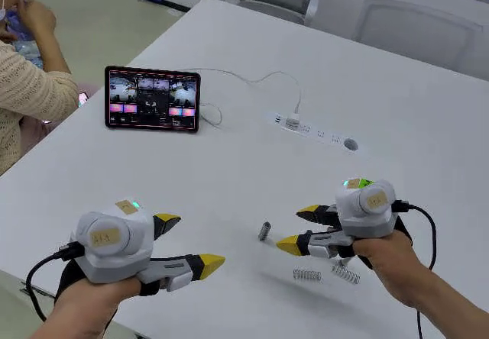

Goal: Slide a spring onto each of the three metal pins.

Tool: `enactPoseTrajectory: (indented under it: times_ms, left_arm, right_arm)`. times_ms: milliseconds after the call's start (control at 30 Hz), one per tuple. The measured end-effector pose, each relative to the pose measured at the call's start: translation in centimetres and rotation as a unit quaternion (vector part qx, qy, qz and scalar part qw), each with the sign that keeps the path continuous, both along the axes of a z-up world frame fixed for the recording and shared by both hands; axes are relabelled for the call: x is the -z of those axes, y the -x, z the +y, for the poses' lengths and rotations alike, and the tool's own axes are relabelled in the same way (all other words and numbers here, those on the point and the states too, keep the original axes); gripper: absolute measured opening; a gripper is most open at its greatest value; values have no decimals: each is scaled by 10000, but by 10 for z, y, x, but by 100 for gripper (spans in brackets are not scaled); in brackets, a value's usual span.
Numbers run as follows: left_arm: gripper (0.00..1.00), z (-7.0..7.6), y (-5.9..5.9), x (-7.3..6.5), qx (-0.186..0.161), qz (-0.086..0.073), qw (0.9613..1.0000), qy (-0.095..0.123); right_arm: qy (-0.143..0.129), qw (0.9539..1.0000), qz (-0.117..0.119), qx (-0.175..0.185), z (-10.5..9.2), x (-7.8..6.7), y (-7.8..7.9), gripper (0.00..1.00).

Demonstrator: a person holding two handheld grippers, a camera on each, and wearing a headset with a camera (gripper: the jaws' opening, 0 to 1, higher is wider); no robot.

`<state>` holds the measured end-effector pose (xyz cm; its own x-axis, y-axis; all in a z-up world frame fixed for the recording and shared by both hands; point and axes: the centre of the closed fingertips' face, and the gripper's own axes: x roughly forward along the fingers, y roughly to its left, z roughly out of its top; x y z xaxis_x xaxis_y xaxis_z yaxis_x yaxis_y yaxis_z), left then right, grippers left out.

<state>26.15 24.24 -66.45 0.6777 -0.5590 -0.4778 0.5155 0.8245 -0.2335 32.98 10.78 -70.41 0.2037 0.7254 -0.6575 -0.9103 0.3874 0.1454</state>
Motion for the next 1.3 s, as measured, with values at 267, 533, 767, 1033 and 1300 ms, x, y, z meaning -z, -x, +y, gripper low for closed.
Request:
enactPoseTrajectory:
  times_ms: [267,533,767,1033,1300]
  left_arm:
    - [66,-7,-2,1,96,7,10000,-3]
    - [66,-18,-3,2,237,16,9997,-21]
    - [66,-27,-3,4,384,27,9992,-51]
    - [66,-35,-4,5,521,38,9986,-82]
    - [66,-48,-6,7,693,48,9975,-115]
  right_arm:
    - [-172,9994,-7,295,-16,-5,6,52]
    - [-298,9977,-3,601,-33,-8,13,54]
    - [-465,9946,70,927,-50,-7,19,57]
    - [-549,9920,57,1137,-63,-10,27,59]
    - [-602,9896,55,1305,-75,-11,36,62]
